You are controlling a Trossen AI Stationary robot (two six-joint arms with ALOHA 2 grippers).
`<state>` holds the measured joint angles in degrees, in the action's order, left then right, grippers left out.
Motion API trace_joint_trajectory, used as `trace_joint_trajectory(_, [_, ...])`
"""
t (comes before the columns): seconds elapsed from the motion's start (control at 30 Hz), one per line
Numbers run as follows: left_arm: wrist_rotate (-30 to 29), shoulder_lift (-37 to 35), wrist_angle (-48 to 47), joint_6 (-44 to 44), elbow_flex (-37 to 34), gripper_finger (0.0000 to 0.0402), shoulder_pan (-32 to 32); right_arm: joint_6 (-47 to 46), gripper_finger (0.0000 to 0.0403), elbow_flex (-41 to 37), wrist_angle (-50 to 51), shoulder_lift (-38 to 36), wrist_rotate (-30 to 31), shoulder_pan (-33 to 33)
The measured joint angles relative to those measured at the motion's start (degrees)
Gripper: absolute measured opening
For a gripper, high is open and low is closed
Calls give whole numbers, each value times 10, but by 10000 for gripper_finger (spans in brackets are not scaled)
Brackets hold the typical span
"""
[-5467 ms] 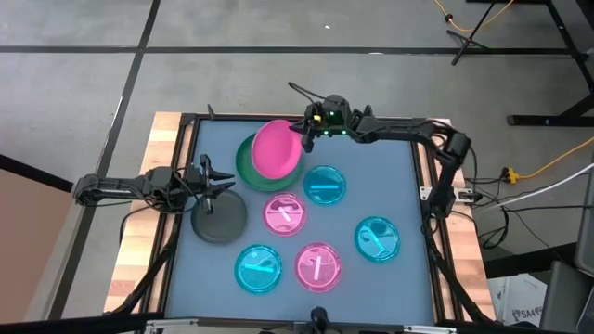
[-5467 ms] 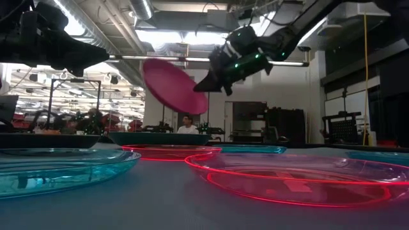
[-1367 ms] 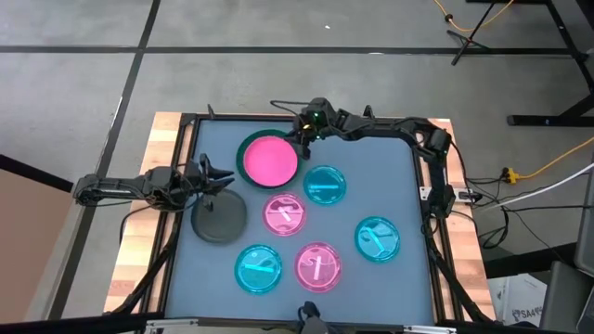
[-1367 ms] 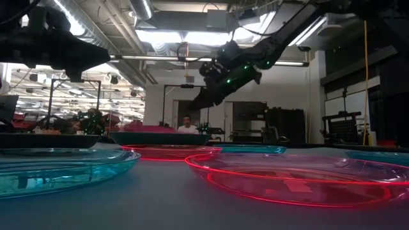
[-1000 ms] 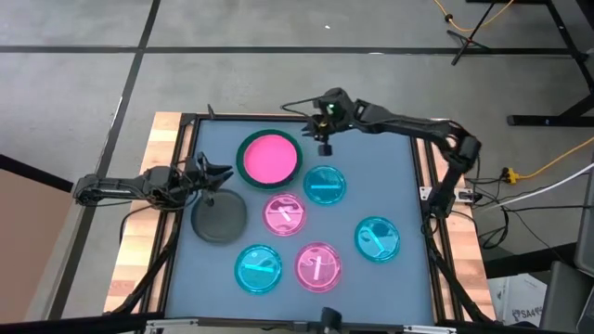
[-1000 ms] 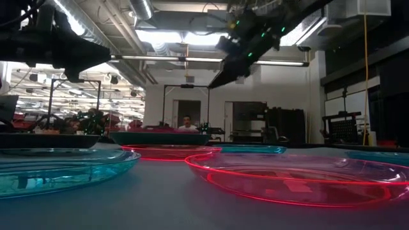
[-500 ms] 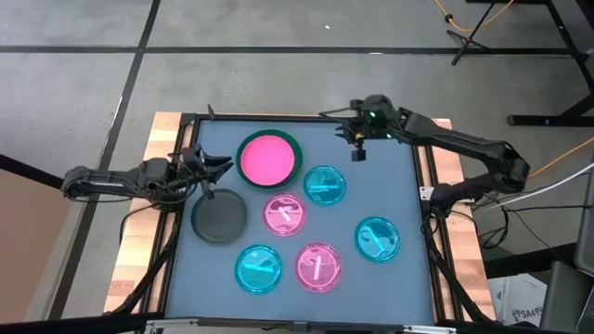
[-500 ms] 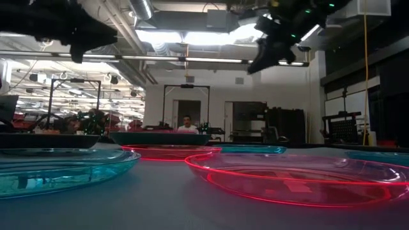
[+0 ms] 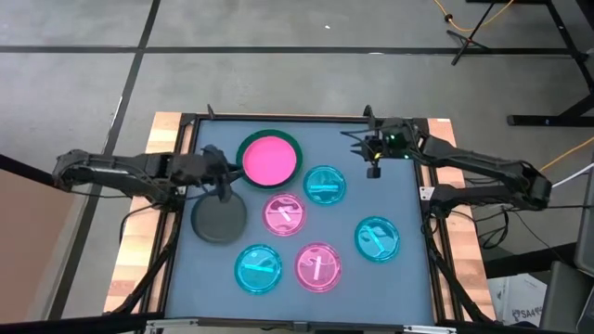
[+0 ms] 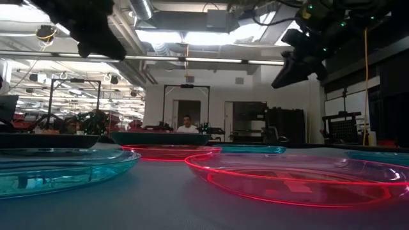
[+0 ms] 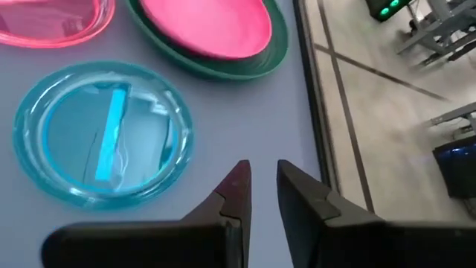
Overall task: Stack plastic plates
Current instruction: Stack the black plate on the pink plate
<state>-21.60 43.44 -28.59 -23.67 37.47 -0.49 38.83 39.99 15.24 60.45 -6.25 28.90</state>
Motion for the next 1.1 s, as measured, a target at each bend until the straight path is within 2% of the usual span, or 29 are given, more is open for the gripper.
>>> trace_joint_trajectory(0.23, [48,84,-179,-30,89,94,15,0,56,-51,-57,-3,-43,0])
trace_joint_trajectory(0.5, [148,156,-299,-21,99,94,80,0,56,-91,-126,-3,-64,0])
trace_joint_trajectory(0.83, [170,257,-315,114,99,94,141,0,56,-94,-122,-3,-64,0])
trace_joint_trajectory(1.1, [194,336,-312,192,99,94,164,4,56,-94,-122,-3,-64,0])
